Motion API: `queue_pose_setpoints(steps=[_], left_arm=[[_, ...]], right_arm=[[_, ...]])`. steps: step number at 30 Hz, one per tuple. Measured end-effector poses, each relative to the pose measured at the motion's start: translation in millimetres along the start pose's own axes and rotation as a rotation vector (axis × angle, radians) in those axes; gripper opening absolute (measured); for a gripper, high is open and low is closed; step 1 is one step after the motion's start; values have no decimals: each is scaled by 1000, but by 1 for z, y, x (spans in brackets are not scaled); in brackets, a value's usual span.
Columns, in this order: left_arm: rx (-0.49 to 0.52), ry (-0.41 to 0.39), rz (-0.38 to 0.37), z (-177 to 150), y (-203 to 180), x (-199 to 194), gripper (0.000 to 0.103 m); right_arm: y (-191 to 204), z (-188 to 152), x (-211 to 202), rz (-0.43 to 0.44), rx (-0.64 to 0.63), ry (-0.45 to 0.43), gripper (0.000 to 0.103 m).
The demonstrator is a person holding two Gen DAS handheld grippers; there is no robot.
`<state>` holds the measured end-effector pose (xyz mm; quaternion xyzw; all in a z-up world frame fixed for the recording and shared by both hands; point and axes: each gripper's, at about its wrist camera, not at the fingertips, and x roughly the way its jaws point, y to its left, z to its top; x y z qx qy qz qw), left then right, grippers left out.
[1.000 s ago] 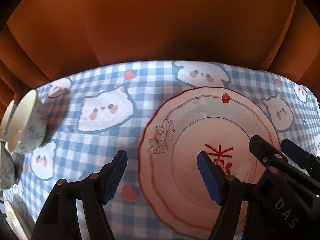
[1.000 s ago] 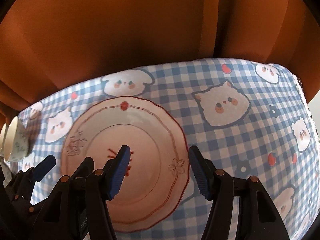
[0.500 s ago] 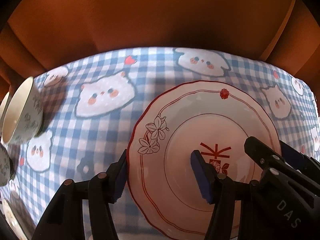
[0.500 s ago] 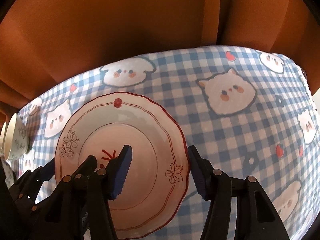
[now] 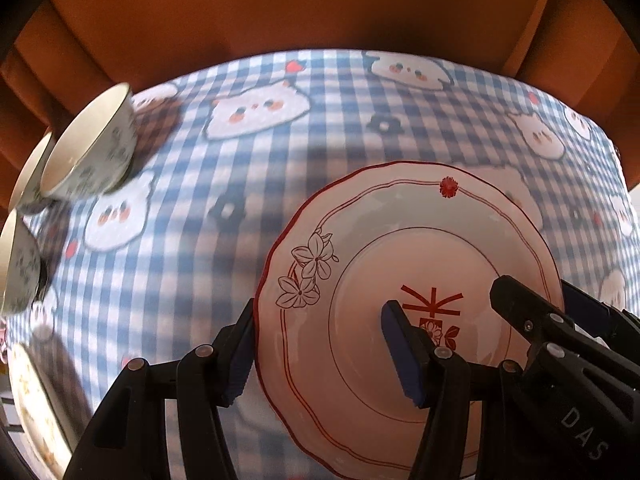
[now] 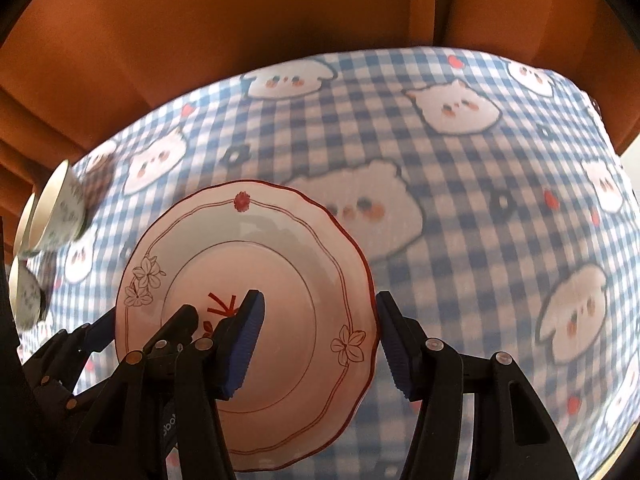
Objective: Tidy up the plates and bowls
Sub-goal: 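Close both grippers on the rim of the red-patterned plate, then lift the red-patterned plate and carry it over the yellow-floral stack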
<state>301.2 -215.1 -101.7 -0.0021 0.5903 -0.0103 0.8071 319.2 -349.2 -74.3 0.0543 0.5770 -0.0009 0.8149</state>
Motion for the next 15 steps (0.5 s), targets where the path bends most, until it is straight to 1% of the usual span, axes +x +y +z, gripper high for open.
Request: queue_pose_setpoints(steps=[4, 7, 11, 13, 15], left_arm=[[-11, 28, -3, -17, 10, -4, 61], [-11, 20, -2, -26, 10, -9, 61], [-34, 6, -1, -26, 12, -10, 61], [-44, 8, -2, -26, 13, -9, 61], [-51, 10, -4, -25, 15, -8, 60]], right_arm=[[4, -22, -6, 10, 5, 23, 60], [5, -36, -10, 22, 6, 32, 60], [3, -44, -11, 45, 3, 15, 60], [1, -43, -10, 64, 0, 7, 59], [0, -42, -11, 65, -13, -11, 53]])
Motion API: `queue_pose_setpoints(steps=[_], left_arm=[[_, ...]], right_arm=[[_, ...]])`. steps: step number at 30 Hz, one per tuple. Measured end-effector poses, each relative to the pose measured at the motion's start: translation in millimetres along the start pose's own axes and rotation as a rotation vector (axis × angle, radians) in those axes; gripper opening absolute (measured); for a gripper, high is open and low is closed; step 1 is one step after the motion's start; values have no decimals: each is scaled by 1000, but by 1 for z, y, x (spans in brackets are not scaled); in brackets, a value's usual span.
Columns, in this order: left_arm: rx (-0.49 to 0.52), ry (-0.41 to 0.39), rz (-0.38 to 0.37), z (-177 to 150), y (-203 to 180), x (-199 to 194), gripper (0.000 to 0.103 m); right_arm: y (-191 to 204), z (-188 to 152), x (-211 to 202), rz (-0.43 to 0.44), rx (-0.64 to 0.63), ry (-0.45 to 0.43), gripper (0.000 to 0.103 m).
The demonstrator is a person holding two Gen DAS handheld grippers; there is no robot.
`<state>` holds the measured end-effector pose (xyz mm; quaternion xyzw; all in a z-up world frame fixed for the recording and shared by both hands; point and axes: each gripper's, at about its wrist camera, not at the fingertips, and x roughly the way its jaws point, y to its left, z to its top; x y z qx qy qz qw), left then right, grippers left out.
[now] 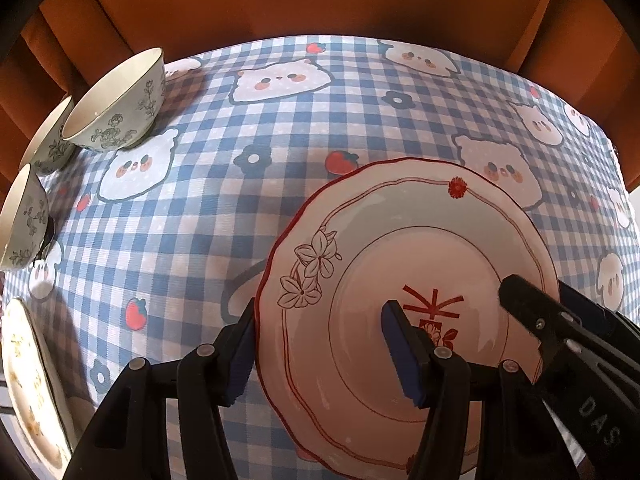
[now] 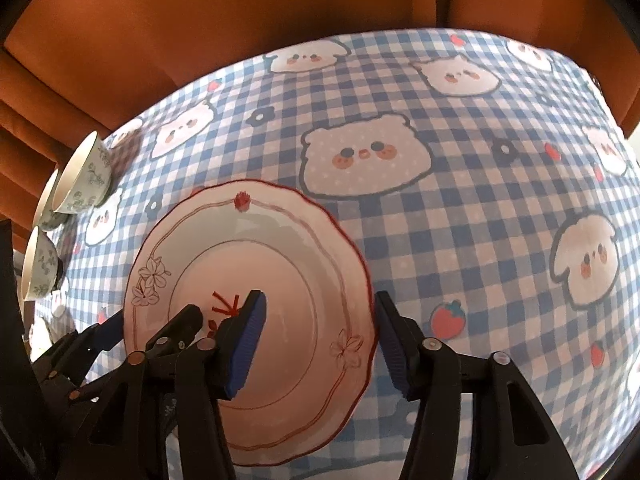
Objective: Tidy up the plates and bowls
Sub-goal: 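Lift the red-patterned plate and carry it over the yellow-floral stack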
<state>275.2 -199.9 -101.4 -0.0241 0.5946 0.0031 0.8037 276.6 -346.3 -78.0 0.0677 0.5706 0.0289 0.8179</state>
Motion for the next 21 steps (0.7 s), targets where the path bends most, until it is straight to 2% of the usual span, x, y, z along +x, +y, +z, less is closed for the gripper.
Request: queue_pose_setpoints(steps=[7, 8, 17, 21], left_arm=[[-14, 0, 11, 5, 1, 3, 60], [-16, 1, 14, 5, 1, 3, 60], [5, -23, 60, 6, -3, -3, 58], [5, -34, 57, 4, -1, -11, 58]], right_arm=[[-5, 4, 14, -19, -27, 11, 47], [-4, 4, 16, -16, -32, 16, 44], [5, 4, 18, -68, -74, 14, 44], [7, 3, 14, -69, -70, 16, 44]])
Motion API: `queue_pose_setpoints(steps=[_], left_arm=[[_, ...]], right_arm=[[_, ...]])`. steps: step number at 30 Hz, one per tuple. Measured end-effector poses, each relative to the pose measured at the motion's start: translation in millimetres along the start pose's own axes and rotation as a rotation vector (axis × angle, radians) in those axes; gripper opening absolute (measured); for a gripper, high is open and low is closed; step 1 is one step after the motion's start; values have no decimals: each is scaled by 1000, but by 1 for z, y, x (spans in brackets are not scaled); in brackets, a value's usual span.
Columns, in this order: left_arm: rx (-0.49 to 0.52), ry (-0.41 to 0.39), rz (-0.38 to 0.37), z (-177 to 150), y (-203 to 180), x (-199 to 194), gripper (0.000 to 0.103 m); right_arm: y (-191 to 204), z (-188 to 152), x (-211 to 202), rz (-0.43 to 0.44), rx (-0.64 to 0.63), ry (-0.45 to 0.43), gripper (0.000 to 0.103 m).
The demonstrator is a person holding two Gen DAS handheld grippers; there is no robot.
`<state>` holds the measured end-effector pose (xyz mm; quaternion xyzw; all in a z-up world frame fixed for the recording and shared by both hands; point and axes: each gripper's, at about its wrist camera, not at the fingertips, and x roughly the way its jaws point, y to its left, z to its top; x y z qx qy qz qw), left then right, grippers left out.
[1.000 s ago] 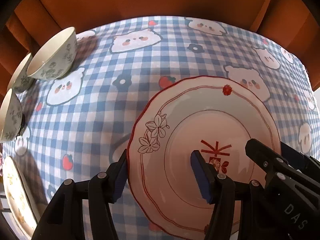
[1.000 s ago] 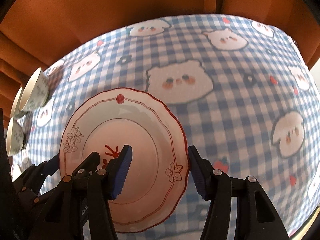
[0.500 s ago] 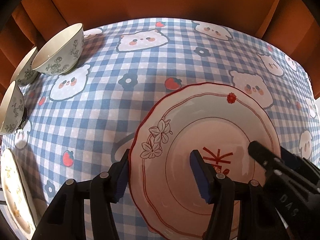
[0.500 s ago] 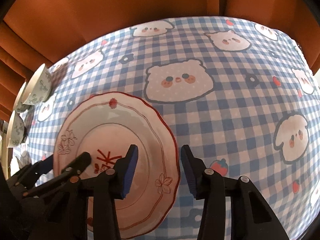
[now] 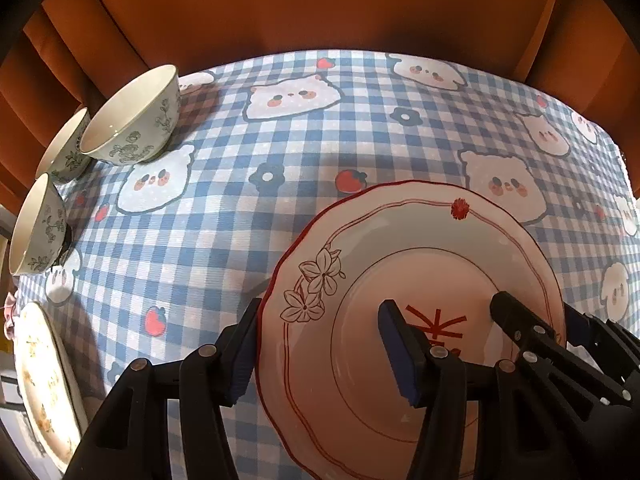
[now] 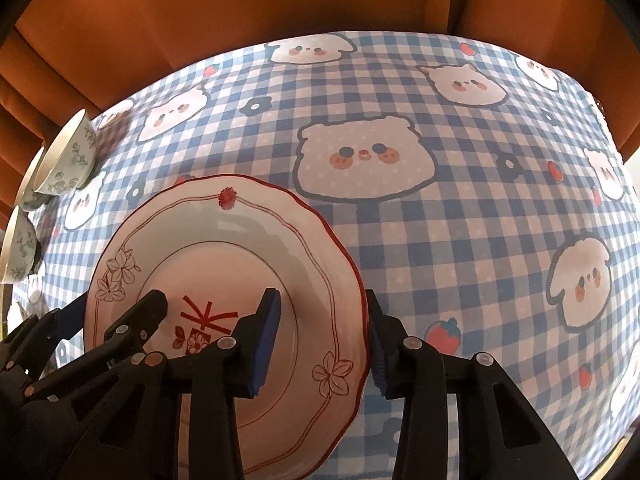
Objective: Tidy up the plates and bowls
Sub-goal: 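Lift the red-patterned plate and carry it over the yellow-floral stack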
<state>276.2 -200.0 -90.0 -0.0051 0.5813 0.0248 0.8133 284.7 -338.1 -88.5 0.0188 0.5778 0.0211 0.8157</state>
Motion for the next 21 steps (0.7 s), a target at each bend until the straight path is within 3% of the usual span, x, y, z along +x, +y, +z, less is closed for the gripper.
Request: queue_pose_setpoints(steps=[9, 21], left_arm=[[-4, -46, -21, -13, 15, -26, 58], [18, -81, -73, -30, 61, -59, 58]], right_arm=[[9, -12, -27, -19, 19, -37, 44], [54, -40, -68, -73, 37, -82, 44]])
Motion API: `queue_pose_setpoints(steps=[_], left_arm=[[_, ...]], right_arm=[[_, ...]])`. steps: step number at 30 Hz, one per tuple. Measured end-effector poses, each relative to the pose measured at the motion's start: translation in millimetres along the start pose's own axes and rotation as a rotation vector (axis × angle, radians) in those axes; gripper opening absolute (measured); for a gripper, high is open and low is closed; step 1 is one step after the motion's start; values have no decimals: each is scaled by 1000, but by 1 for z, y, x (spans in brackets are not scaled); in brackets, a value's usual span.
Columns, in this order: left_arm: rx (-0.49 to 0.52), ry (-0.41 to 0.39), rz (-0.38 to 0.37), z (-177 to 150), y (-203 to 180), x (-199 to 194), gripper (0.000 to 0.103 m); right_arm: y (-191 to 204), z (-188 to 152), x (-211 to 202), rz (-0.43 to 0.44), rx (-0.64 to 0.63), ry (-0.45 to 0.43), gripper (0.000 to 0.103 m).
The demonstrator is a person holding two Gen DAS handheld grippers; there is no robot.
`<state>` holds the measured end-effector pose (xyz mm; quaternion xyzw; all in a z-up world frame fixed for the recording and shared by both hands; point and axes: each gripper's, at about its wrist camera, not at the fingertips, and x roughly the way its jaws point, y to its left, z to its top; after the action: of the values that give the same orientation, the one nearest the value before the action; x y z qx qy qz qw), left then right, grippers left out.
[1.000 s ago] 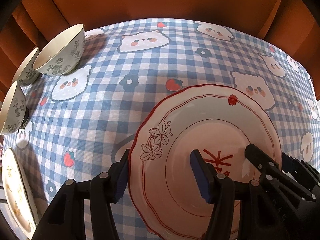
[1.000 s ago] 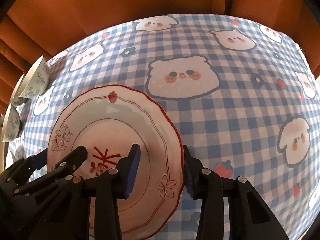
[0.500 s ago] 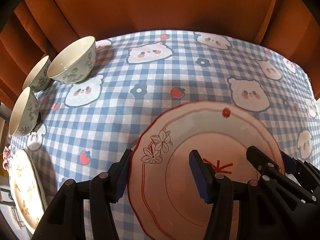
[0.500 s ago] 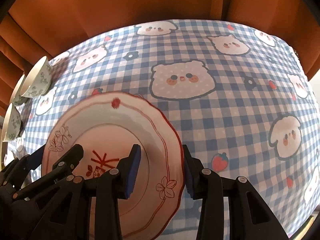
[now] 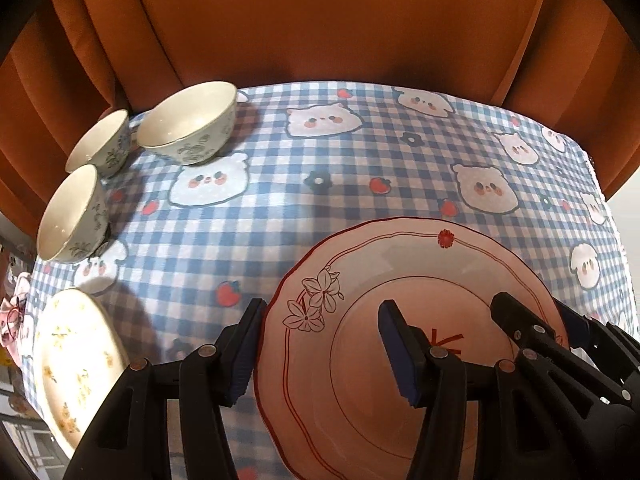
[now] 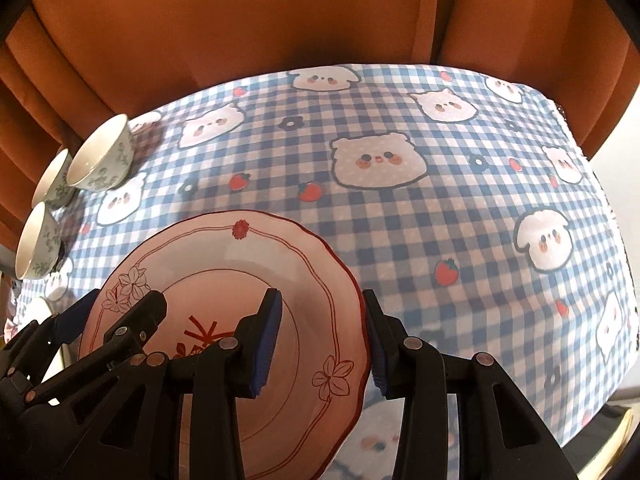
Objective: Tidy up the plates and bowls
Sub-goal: 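Lift the red-patterned plate and carry it over the yellow-floral stack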
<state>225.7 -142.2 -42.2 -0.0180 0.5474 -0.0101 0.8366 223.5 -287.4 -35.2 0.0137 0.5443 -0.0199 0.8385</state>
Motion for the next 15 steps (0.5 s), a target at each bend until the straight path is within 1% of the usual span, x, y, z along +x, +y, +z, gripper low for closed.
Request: queue_pose_setpoints(steps=[5, 15], left_arm=[[5, -5, -9, -6, 23, -13, 58], [15, -60, -17, -16, 67, -42, 58]], right_arm=[[24, -12, -13, -2, 10, -6, 44], [70, -26, -42, -5, 12, -53, 44]])
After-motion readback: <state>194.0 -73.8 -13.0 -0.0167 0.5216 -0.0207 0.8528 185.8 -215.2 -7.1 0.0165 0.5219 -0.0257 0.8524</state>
